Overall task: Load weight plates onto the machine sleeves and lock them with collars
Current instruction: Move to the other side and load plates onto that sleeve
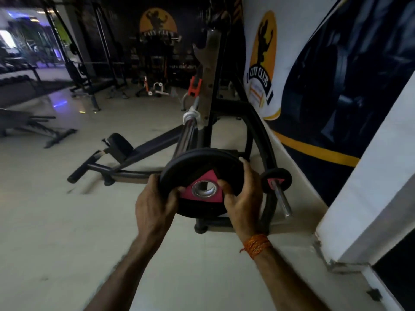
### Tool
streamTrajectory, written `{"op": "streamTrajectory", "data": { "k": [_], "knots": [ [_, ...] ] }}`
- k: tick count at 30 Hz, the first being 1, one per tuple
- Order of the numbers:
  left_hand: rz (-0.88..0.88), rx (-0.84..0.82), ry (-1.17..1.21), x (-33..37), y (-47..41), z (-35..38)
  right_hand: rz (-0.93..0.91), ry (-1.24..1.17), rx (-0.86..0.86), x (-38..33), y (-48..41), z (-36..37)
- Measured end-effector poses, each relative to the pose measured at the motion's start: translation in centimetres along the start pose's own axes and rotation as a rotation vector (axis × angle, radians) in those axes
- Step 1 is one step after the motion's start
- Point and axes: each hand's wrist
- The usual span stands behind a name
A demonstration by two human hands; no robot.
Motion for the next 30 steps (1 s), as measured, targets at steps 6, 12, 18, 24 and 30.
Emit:
{"op": "streamTrajectory", "data": {
  "k": [6, 12, 18, 24, 30],
  "knots": [
    [0.012, -0.045, -0.012, -3.2, -4.7, -1.1, 0.089, 0.002, 0.010, -1.6, 1.1, 5.6],
    [0.016, -0.125, -0.011, -6.4, -8.9, -0.3, 0.115, 0.066, 0.034, -2.3, 1.3, 10.0],
    [0.014, -0.154, 0.020, -8.6, -10.4, 1.7, 0.110, 0.114, 0.071, -0.8, 1.3, 11.9],
    [0.030, -0.152, 0.032, -9.2, -11.9, 4.3, 0.137, 0.123, 0.089, 0.9, 0.1, 13.5],
    [0.137, -0.123, -0.031, -9.6, -14.1, 8.3, -0.094, 0.257, -0.024, 3.2, -3.2, 16.3]
  ]
}}
Point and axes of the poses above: each hand's wrist, its own y-axis away from the middle knuckle, its own z-axis out of the palm, x = y × z, and after that the axes turned 15 degrees about x, right-handed
